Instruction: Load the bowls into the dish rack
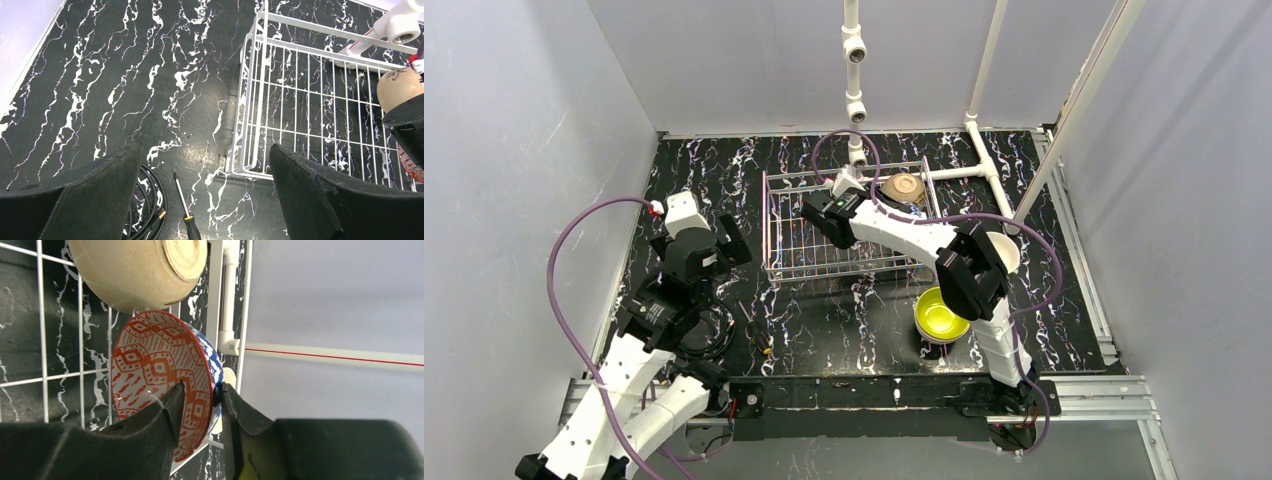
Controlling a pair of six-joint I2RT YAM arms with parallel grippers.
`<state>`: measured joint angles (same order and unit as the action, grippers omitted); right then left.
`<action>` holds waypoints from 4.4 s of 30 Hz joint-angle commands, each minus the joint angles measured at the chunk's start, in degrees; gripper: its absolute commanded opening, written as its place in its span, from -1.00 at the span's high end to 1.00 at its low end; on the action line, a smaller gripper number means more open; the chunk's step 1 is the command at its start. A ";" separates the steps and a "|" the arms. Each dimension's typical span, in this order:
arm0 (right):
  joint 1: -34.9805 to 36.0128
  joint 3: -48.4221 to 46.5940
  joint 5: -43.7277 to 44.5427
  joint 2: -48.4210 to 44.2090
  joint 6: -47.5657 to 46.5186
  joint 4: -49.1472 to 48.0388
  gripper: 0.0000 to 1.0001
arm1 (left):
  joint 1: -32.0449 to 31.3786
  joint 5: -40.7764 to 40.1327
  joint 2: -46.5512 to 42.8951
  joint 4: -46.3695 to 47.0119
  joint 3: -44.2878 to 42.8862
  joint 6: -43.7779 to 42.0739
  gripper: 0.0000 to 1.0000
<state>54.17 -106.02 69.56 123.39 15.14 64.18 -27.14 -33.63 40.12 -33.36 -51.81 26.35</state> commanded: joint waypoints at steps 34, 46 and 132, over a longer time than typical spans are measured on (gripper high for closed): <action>4.12 2.53 -19.33 0.01 9.28 -11.98 0.04 | -0.11 -0.15 0.56 0.14 0.13 -0.07 -0.96; 4.27 -2.77 -21.80 0.77 9.11 -12.96 -0.06 | -0.11 0.02 0.75 -0.13 0.04 -0.02 -0.96; -14.70 36.28 -28.86 -56.14 25.65 -16.29 -0.86 | -0.11 13.22 4.80 -5.77 -12.02 0.20 -0.96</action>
<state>42.68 -75.22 37.95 72.66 37.43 41.91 -27.14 -18.70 43.44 -34.89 -59.29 26.22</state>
